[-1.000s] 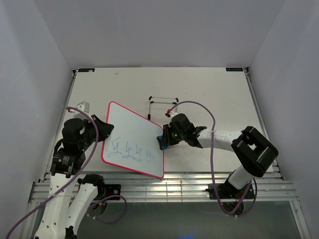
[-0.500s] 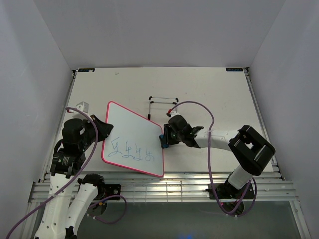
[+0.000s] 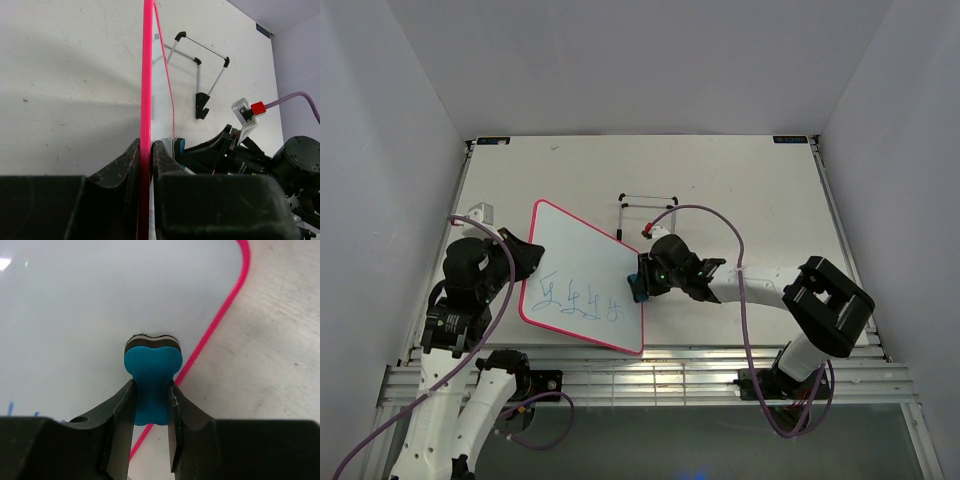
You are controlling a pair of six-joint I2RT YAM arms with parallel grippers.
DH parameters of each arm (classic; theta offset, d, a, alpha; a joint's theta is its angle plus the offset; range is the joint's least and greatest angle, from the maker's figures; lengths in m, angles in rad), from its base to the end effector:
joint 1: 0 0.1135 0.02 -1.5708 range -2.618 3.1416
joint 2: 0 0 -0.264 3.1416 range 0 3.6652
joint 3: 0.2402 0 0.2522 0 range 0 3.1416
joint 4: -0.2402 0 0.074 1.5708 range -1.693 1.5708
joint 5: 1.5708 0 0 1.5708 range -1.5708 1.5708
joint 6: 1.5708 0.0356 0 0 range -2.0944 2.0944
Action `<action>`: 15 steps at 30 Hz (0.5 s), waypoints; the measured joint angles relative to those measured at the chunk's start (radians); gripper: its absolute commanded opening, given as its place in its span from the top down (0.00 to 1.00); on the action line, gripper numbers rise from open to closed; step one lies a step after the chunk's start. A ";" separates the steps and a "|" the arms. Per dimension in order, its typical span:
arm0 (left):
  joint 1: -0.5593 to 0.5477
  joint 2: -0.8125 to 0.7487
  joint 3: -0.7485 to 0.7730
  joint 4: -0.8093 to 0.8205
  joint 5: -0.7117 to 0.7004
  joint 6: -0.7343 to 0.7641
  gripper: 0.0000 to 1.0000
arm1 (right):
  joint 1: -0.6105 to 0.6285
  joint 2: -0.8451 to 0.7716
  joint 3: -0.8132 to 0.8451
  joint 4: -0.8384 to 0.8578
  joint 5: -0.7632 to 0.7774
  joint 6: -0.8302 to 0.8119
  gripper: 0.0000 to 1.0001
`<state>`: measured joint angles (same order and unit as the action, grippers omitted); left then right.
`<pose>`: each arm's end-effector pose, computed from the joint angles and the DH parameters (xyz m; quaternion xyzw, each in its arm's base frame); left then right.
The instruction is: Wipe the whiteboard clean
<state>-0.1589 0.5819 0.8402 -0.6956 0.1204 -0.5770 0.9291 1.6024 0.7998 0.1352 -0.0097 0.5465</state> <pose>0.1178 -0.0232 0.3329 -0.1432 0.8305 -0.2401 0.4818 0.1959 0.2628 0.1751 -0.1731 0.8829 0.2968 0.3200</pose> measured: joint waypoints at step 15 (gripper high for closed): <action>0.006 -0.030 -0.038 0.005 -0.035 -0.025 1.00 | 0.249 -0.080 0.149 0.039 0.040 0.053 0.89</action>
<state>-0.1524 0.5522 0.8024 -0.6907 0.0853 -0.6022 1.1786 1.5223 0.9489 0.1745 0.0299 0.5999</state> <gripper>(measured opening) 0.212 0.328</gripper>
